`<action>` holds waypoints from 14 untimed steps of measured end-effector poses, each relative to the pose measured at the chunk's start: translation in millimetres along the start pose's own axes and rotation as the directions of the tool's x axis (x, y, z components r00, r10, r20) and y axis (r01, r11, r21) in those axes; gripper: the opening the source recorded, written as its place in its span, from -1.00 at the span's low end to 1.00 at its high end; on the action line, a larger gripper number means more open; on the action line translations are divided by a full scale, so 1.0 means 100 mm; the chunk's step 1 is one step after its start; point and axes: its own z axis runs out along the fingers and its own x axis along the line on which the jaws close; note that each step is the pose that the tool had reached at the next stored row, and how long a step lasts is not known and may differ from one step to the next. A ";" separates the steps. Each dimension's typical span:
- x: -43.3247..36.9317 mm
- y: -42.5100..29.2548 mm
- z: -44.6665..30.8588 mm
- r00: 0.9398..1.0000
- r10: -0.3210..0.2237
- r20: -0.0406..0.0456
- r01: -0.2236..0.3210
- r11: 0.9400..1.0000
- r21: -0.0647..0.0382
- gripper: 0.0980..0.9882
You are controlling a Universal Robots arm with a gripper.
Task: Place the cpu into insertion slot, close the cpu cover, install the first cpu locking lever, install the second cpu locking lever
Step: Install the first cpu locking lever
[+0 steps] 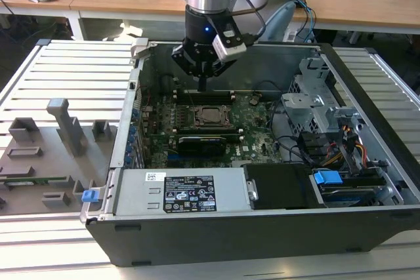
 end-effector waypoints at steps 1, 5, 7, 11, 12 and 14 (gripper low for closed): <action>0.016 0.000 0.000 1.000 0.000 0.000 0.000 1.000 0.000 -0.98; 0.044 -0.002 0.000 1.000 0.000 0.000 0.000 1.000 0.000 -0.98; 0.064 -0.004 0.000 1.000 0.000 0.000 0.000 1.000 0.000 -0.98; 0.117 -0.007 0.000 1.000 0.000 0.000 0.000 1.000 0.000 -0.98; 0.134 -0.007 0.001 1.000 0.000 0.000 0.000 1.000 0.000 -0.98; 0.146 -0.007 0.001 1.000 0.000 0.000 0.000 1.000 0.000 -0.98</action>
